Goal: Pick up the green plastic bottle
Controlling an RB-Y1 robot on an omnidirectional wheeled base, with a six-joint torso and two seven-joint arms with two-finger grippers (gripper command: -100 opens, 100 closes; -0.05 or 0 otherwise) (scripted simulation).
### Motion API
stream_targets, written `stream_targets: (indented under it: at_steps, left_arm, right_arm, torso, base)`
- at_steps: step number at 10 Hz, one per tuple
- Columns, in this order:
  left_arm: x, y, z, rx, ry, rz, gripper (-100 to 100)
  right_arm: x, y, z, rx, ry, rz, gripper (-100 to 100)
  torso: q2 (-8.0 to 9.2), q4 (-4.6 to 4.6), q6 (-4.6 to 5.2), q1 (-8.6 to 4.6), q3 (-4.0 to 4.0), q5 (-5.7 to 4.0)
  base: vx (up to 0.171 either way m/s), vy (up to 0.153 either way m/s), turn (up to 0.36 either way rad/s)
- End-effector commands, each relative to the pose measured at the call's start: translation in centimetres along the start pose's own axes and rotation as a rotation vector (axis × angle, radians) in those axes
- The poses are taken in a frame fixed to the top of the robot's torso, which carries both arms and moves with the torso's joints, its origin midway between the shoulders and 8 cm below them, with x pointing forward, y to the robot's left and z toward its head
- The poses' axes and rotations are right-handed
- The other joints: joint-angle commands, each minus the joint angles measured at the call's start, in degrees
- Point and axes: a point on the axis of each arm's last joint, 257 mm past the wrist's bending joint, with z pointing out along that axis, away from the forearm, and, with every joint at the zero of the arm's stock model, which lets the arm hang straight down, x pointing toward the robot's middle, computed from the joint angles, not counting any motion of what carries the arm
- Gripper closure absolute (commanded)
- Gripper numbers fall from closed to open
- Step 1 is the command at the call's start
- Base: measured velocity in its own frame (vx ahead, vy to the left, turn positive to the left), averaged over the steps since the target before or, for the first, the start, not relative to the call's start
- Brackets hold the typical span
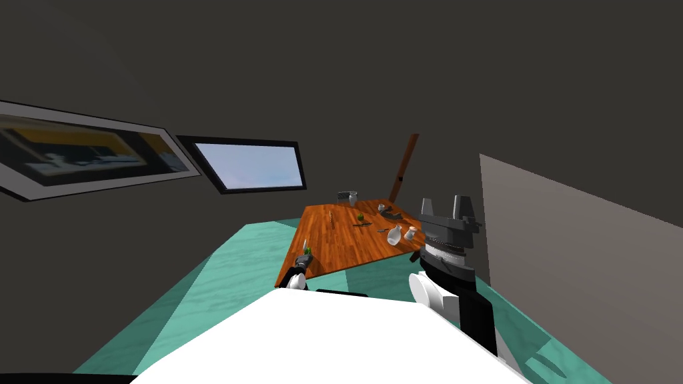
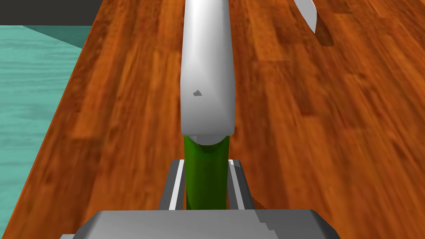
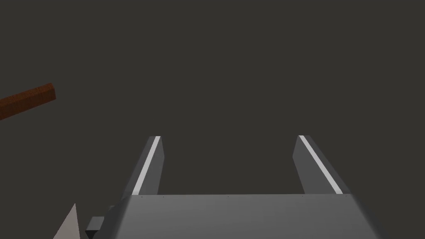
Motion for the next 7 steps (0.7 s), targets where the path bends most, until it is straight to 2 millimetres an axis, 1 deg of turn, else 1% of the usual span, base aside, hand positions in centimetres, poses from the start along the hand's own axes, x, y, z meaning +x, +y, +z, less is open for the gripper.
stream_targets:
  at_steps: [1, 5, 6, 7]
  left_arm:
    - [0.4, -0.4, 0.3, -0.003, -0.001, 0.002, 100]
    - [1.4, -1.6, 1.0, -0.008, -0.002, 0.006, 100]
    - [1.3, -1.5, 0.8, -0.007, -0.001, 0.003, 100]
    - [1.3, -1.5, 0.8, -0.007, -0.002, 0.005, 0]
  right_arm:
    - [0.0, 0.0, 0.0, 0.000, 0.000, 0.000, 0]
    - [0.0, 0.0, 0.0, 0.000, 0.000, 0.000, 0]
    - [0.0, 0.0, 0.0, 0.000, 0.000, 0.000, 0]
    - [0.0, 0.0, 0.0, 0.000, 0.000, 0.000, 0]
  torso:
    - [0.00, 0.00, 0.00, 0.00, 0.00, 0.00]
    - [0.04, 0.02, 0.00, 0.04, 0.03, 0.00]
    - [0.03, 0.02, 0.00, 0.05, 0.03, -0.01]
    - [-0.04, 0.01, 0.00, 0.12, -0.01, 0.01]
  base:
    - [-0.038, -0.052, 0.018]
    - [-0.047, -0.046, 0.015]
    - [-0.017, -0.018, 0.007]
    - [0.000, 0.000, 0.000]
